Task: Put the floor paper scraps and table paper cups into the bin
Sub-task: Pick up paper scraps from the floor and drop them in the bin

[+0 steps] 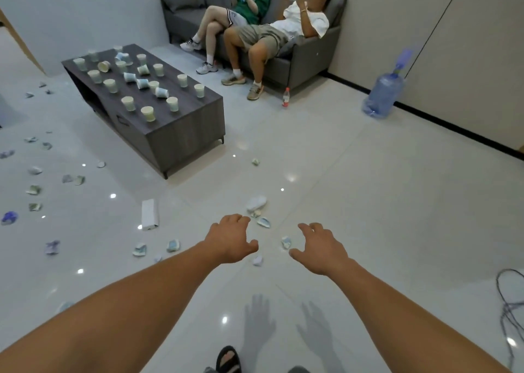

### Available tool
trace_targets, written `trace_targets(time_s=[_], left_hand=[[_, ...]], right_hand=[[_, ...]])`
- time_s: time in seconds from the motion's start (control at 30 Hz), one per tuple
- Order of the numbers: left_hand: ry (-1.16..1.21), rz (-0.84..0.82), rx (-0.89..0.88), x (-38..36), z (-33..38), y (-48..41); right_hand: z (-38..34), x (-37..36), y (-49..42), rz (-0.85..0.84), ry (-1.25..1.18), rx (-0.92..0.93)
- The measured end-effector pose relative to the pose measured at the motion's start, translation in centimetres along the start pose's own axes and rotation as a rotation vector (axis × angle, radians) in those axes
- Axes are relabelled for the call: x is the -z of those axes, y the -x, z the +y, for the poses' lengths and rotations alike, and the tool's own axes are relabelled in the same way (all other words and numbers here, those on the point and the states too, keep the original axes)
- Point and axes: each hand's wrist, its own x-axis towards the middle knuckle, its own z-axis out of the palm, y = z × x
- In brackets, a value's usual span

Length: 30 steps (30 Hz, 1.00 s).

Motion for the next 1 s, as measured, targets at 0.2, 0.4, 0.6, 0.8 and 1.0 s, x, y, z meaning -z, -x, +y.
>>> trace_targets(time_s=[0.2,0.4,0.6,0.8,1.0], left_hand=[[-0.001,-0.074,0.034,0.3,2.4,-8.7],[0.108,-0.092,0.196,-0.1,3.7,-15.9],[0.243,-0.14,0.293,-2.6,2.7,-22.1],[0.346,-0.252,0.387,-10.3,-3.1,-28.1],[0.442,-0.3,0.471,-23.9,-8.2,-35.1]], right_hand=[[3.9,1.9,-8.7,-0.087,-0.024,0.046],[7.7,3.0,-18.6,-0.215,0.041,0.118],[9.0,1.4,-27.2,-0.331,0.092,0.171],[7.6,-6.6,-34.9,-0.43,0.117,0.214],[7.0,-21.4,-45.0,-0.523,0.141,0.317]])
